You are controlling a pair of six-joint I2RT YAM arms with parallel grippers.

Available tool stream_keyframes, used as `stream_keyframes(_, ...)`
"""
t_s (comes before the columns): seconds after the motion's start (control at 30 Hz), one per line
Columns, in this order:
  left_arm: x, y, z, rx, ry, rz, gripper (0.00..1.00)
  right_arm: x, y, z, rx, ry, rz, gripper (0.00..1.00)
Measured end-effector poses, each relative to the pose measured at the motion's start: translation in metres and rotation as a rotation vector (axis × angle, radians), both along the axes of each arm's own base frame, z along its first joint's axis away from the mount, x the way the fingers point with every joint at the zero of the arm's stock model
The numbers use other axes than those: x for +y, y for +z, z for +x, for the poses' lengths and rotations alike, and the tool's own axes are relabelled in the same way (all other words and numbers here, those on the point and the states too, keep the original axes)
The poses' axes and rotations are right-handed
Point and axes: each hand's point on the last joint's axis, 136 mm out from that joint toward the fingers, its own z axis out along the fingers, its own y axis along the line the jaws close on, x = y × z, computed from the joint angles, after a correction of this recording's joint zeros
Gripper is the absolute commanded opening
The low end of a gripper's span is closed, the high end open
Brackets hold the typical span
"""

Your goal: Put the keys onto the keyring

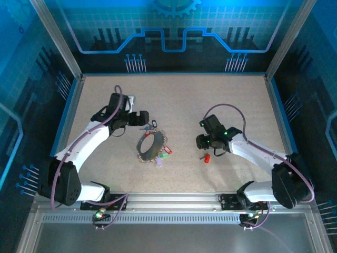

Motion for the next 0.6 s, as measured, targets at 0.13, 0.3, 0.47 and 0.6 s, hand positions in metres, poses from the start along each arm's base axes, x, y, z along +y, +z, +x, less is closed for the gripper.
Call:
stream_keyframes(0.13, 0.002, -0.01, -0.005, 0.035, 0.005, -0.026, 0.99, 0.041, 0.013, 0.011, -0.106, 0.158, 0.072, 0.37)
stream_keyframes(0.3, 0.001, -0.013, -0.007, 0.046, 0.001, -0.029, 0.99, 0.092, 0.0, 0.016, -0.155, 0.392, 0.13, 0.37)
stream_keyframes(0.47, 0.003, -0.014, -0.007, 0.05, 0.006, -0.021, 0.99, 0.128, -0.008, 0.041, -0.163, 0.557, 0.163, 0.39)
stream_keyframes(0.6, 0.006, -0.014, -0.008, 0.054, 0.011, 0.004, 0.99, 0.146, -0.01, 0.06, -0.161, 0.652, 0.237, 0.4)
